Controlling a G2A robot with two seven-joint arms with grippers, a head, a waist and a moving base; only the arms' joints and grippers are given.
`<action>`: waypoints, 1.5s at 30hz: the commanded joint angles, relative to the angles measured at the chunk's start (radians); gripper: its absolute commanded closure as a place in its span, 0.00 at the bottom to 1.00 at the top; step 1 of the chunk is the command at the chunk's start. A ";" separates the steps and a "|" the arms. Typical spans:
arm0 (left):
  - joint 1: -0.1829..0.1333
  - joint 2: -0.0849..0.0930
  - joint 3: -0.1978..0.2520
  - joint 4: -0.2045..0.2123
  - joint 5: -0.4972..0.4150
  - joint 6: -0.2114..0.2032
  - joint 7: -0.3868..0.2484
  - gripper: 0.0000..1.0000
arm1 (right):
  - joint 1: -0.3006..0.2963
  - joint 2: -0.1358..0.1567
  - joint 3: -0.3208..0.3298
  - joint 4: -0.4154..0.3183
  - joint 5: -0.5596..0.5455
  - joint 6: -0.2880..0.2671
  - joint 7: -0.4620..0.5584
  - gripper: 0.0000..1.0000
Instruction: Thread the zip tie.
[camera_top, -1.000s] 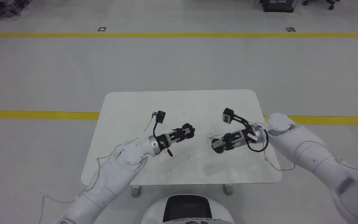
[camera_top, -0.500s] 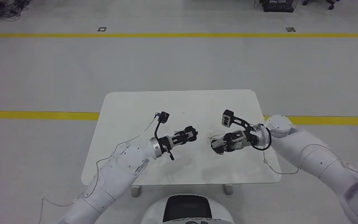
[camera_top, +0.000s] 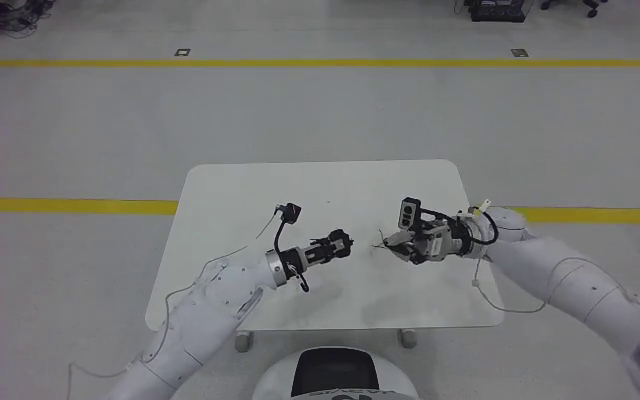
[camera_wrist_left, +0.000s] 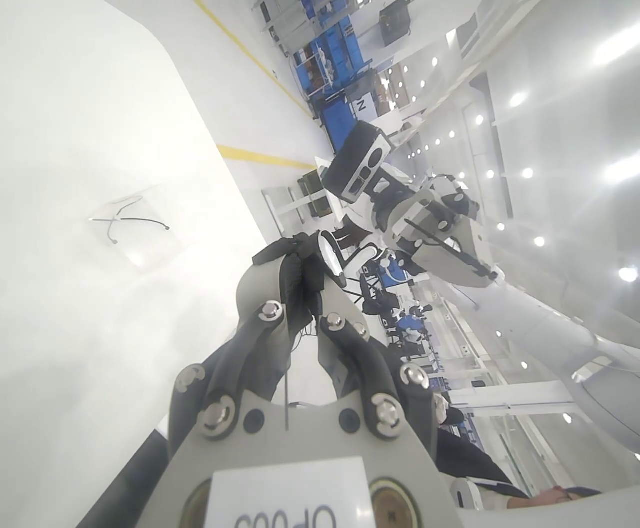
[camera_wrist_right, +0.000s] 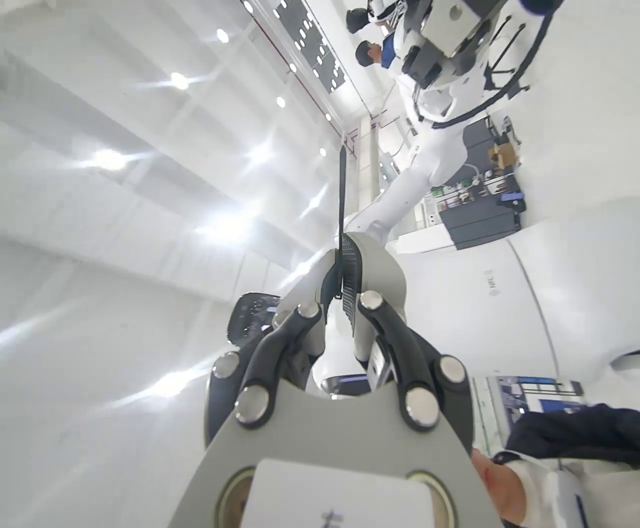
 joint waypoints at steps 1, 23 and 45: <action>0.003 0.001 -0.002 -0.007 0.002 0.000 0.003 1.00 | -0.001 -0.001 0.004 0.000 0.024 0.040 0.000 1.00; 0.008 0.002 0.014 -0.068 -0.006 0.000 -0.008 1.00 | -0.034 -0.029 0.010 0.009 0.012 0.121 -0.023 1.00; -0.022 0.004 0.031 -0.054 -0.019 0.000 -0.067 1.00 | 0.001 -0.034 -0.089 0.016 0.080 0.134 0.000 1.00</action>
